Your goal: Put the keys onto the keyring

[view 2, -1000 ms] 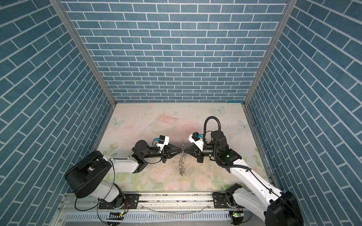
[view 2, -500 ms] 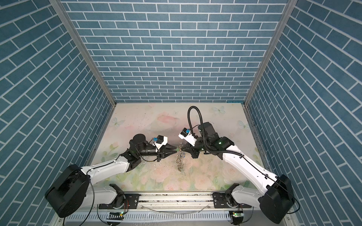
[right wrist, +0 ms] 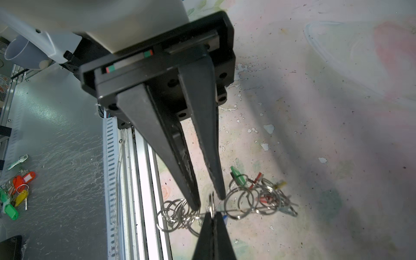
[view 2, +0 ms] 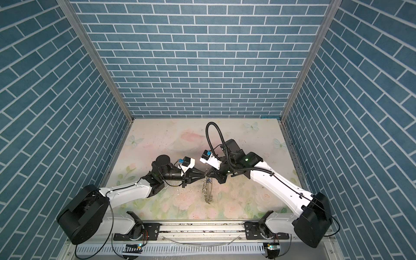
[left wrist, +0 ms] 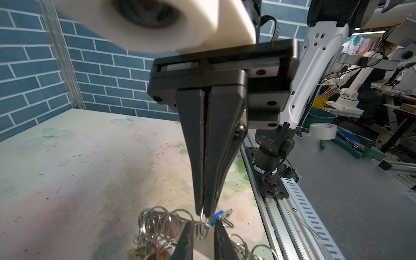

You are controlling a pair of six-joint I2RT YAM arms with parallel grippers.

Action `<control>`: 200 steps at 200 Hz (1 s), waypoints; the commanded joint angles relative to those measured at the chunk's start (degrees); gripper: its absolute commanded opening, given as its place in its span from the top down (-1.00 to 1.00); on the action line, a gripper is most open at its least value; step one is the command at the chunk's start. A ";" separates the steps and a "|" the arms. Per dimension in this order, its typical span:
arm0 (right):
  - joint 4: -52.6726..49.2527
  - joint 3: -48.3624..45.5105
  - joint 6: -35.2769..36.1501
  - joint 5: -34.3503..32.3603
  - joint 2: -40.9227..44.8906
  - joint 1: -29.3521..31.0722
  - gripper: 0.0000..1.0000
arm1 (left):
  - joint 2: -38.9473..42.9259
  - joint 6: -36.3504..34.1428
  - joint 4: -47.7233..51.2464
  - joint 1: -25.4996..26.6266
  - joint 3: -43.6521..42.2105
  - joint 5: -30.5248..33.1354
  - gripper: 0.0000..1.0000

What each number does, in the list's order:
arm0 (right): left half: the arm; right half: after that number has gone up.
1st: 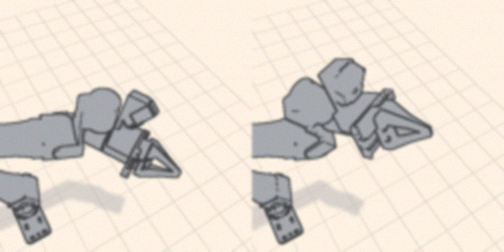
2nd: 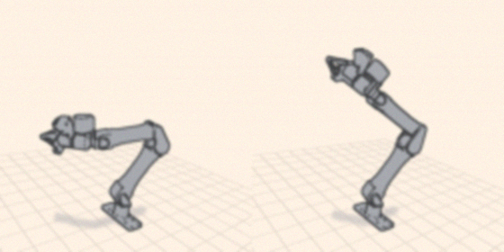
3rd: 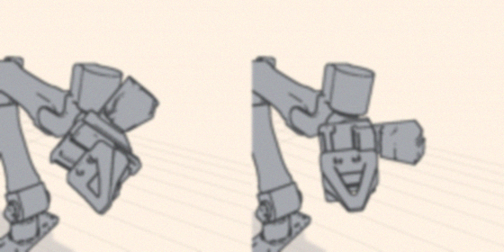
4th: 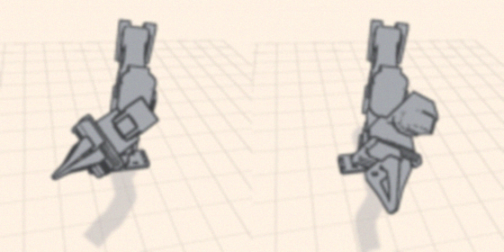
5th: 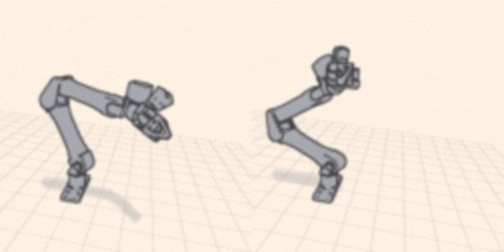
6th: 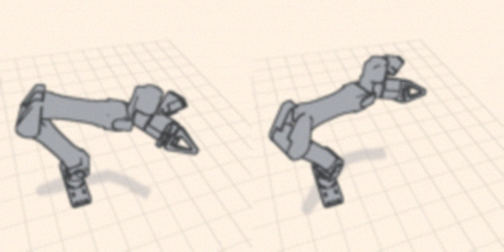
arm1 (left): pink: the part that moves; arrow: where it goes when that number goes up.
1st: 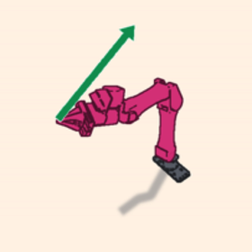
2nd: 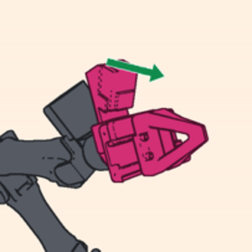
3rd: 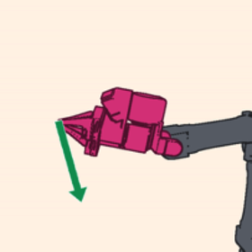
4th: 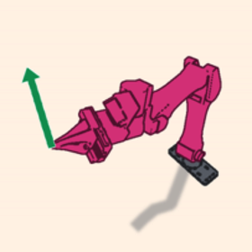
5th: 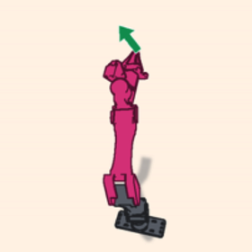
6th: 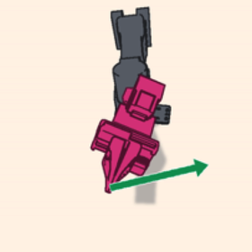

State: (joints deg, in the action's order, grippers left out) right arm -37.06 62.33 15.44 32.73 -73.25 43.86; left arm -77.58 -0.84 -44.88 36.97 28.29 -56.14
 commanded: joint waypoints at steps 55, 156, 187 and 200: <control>1.43 2.73 2.82 1.16 0.60 0.66 1.00 | -0.48 0.16 0.19 0.62 1.24 -0.68 0.95; 26.62 -16.18 -8.11 4.10 15.17 -5.44 0.64 | -7.73 18.76 -33.36 0.82 -2.51 4.48 1.00; 33.47 -21.56 -10.04 7.16 17.56 -5.65 0.63 | -8.76 19.86 -35.67 0.82 -2.34 4.94 1.00; 33.81 -22.15 -10.70 7.95 18.03 -6.52 0.68 | -8.64 20.24 -35.67 0.91 -1.90 4.37 1.00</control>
State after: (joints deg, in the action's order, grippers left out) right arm -9.37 42.33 8.08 36.91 -56.75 38.24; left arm -86.59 16.51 -72.97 37.54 25.74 -51.68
